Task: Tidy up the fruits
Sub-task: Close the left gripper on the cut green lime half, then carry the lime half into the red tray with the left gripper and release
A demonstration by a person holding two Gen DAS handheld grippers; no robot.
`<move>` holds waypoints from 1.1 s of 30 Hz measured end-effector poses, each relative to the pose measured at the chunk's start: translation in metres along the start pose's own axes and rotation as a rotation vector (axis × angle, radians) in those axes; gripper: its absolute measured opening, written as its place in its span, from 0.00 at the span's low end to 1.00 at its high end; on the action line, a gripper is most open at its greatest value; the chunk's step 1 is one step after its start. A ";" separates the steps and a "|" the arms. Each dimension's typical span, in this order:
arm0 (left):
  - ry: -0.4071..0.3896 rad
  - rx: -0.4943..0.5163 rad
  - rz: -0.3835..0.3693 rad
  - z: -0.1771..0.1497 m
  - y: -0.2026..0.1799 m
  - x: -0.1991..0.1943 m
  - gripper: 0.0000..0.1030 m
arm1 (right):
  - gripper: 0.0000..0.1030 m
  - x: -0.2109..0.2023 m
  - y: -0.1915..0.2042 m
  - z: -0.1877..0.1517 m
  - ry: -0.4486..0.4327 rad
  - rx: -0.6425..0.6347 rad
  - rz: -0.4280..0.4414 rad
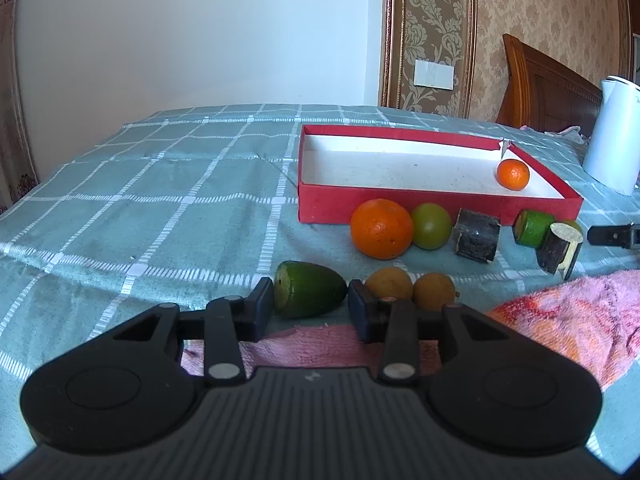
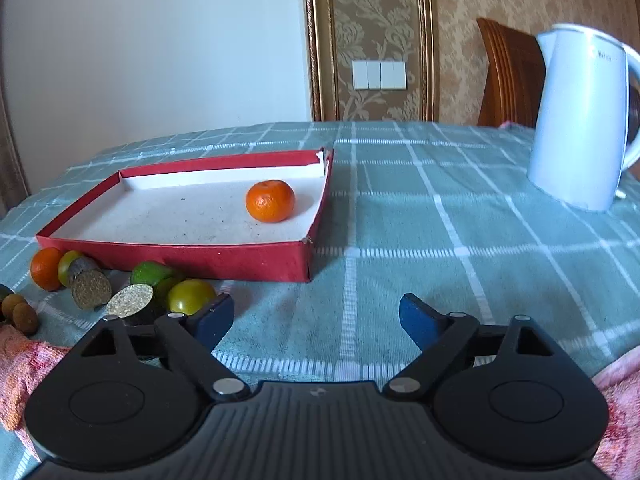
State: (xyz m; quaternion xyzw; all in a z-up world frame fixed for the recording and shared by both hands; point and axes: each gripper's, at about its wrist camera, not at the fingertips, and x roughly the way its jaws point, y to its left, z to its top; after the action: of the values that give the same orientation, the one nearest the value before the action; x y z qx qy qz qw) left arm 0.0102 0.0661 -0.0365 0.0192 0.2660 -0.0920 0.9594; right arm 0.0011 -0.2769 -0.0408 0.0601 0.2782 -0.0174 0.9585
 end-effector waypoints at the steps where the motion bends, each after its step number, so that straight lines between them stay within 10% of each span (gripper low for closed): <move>1: -0.001 -0.001 0.002 0.000 0.000 0.000 0.36 | 0.88 0.003 -0.001 0.000 0.020 0.009 0.000; 33: -0.091 0.043 0.021 0.052 -0.029 0.008 0.36 | 0.98 0.013 0.011 -0.002 0.083 -0.065 -0.034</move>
State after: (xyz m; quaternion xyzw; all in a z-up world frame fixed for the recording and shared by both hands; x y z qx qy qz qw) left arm 0.0382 0.0315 0.0045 0.0387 0.2198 -0.0883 0.9708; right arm 0.0114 -0.2656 -0.0480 0.0250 0.3191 -0.0221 0.9471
